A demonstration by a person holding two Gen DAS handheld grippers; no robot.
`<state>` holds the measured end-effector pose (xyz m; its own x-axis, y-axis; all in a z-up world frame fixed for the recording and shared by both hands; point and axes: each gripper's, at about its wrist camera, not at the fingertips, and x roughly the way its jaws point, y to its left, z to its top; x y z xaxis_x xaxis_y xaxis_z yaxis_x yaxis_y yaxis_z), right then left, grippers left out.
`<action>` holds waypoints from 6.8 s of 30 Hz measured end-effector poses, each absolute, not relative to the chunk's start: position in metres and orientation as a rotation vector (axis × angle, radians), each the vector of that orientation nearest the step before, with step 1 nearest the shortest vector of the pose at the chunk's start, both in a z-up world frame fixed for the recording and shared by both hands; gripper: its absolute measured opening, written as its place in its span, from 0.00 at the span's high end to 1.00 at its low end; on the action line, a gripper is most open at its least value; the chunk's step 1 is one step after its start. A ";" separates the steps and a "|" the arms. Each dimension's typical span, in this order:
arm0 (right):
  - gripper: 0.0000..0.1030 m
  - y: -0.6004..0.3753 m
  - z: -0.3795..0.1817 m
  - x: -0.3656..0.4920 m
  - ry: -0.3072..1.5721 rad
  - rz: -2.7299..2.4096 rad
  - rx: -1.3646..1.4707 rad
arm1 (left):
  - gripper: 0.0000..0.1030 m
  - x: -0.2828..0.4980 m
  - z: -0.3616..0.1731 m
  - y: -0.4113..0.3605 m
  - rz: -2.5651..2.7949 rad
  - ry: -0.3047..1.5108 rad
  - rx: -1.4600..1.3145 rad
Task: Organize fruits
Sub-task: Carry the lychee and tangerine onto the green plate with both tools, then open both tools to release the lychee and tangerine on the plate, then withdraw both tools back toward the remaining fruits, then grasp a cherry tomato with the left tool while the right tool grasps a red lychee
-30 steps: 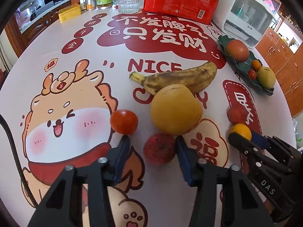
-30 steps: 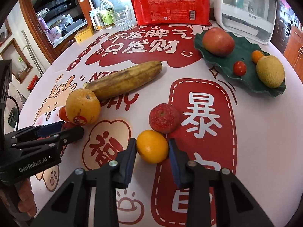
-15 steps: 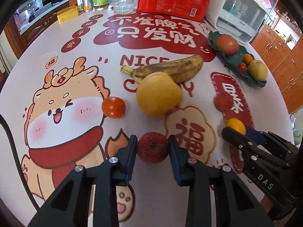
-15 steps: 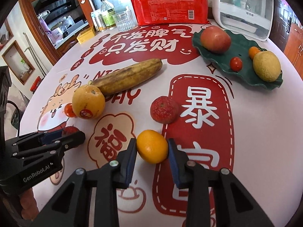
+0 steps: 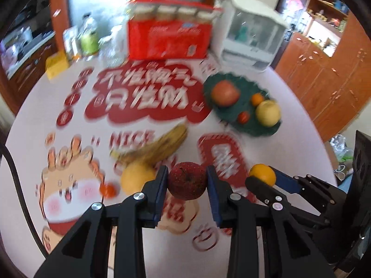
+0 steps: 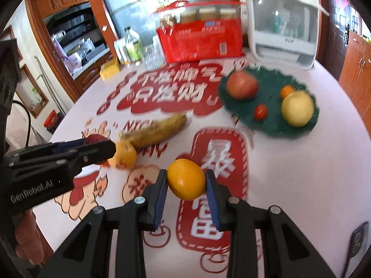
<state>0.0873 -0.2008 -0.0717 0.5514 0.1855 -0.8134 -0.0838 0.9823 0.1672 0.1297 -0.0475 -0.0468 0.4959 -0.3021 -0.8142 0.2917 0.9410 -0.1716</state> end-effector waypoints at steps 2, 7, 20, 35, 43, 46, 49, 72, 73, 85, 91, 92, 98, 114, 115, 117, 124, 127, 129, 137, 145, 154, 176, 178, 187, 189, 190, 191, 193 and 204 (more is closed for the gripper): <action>0.69 -0.212 -0.054 0.095 0.944 0.147 0.116 | 0.69 0.136 -0.029 -0.059 -0.378 0.958 0.015; 0.69 -0.243 -0.003 0.128 0.866 0.099 0.111 | 0.69 0.163 0.023 -0.093 -0.437 0.880 0.058; 0.68 -0.324 0.055 0.253 0.847 -0.009 0.149 | 0.69 0.242 0.066 -0.170 -0.502 0.834 0.124; 0.68 -0.337 -0.080 0.305 1.091 -0.037 0.214 | 0.69 0.287 -0.087 -0.216 -0.506 1.055 0.086; 0.68 -0.341 -0.123 0.313 1.170 -0.060 0.223 | 0.69 0.289 -0.124 -0.224 -0.507 1.110 0.076; 0.68 -0.340 -0.132 0.317 1.187 -0.061 0.215 | 0.69 0.291 -0.132 -0.227 -0.507 1.119 0.085; 0.68 -0.338 -0.138 0.322 1.199 -0.063 0.207 | 0.69 0.294 -0.136 -0.227 -0.507 1.126 0.081; 0.57 -0.336 -0.140 0.316 1.201 -0.044 0.210 | 0.34 0.303 -0.127 -0.219 -0.448 1.117 0.060; 0.57 -0.336 -0.138 0.315 1.198 -0.045 0.206 | 0.32 0.303 -0.125 -0.219 -0.444 1.117 0.057; 0.57 -0.335 -0.124 0.302 1.179 -0.053 0.190 | 0.28 0.299 -0.110 -0.209 -0.412 1.105 0.043; 0.57 -0.335 -0.107 0.291 1.156 -0.063 0.190 | 0.28 0.289 -0.096 -0.199 -0.398 1.083 0.049; 0.57 -0.335 -0.104 0.289 1.151 -0.064 0.190 | 0.28 0.287 -0.093 -0.196 -0.395 1.081 0.046; 0.57 -0.330 -0.082 0.271 1.122 -0.068 0.186 | 0.28 0.272 -0.071 -0.173 -0.372 1.051 0.030; 0.57 -0.301 -0.018 0.199 1.011 -0.050 0.146 | 0.26 0.210 -0.009 -0.103 -0.280 0.947 -0.010; 0.57 -0.298 -0.013 0.193 0.997 -0.047 0.141 | 0.26 0.207 -0.007 -0.099 -0.276 0.942 -0.012; 0.57 -0.293 -0.003 0.181 0.969 -0.038 0.133 | 0.26 0.200 -0.002 -0.092 -0.265 0.936 -0.018; 0.57 -0.275 0.017 0.149 0.921 0.007 0.123 | 0.24 0.176 0.014 -0.068 -0.231 0.907 -0.031; 0.57 -0.264 0.020 0.139 0.912 0.036 0.124 | 0.23 0.166 0.020 -0.058 -0.215 0.887 -0.018; 0.57 -0.256 0.020 0.132 0.908 0.050 0.122 | 0.22 0.158 0.023 -0.049 -0.202 0.873 -0.014; 0.57 -0.217 0.005 0.114 0.939 0.121 0.094 | 0.17 0.131 0.016 -0.007 -0.153 0.870 -0.004; 0.57 -0.178 -0.029 0.104 0.995 0.184 0.046 | 0.16 0.110 -0.020 0.052 -0.066 0.924 0.016; 0.57 -0.151 -0.077 0.103 1.065 0.195 0.006 | 0.17 0.109 -0.081 0.088 -0.061 1.024 -0.012; 0.57 -0.161 -0.160 0.139 1.196 0.087 0.089 | 0.44 0.164 -0.178 0.072 -0.185 1.176 -0.072; 0.57 -0.158 -0.163 0.142 1.194 0.086 0.081 | 0.47 0.167 -0.178 0.072 -0.188 1.172 -0.073; 0.67 -0.151 -0.168 0.144 1.171 0.091 0.030 | 0.71 0.168 -0.177 0.064 -0.197 1.150 -0.071; 0.68 -0.150 -0.169 0.144 1.168 0.095 0.026 | 0.71 0.168 -0.178 0.064 -0.193 1.147 -0.076; 0.68 -0.150 -0.169 0.144 1.168 0.098 0.027 | 0.71 0.168 -0.178 0.065 -0.192 1.148 -0.080; 0.68 -0.151 -0.169 0.144 1.170 0.101 0.030 | 0.71 0.168 -0.178 0.065 -0.191 1.151 -0.083; 0.68 -0.153 -0.168 0.143 1.173 0.105 0.040 | 0.72 0.166 -0.176 0.066 -0.185 1.158 -0.086; 0.68 -0.164 -0.145 0.122 1.146 0.136 0.059 | 0.72 0.144 -0.133 0.058 -0.202 1.112 -0.066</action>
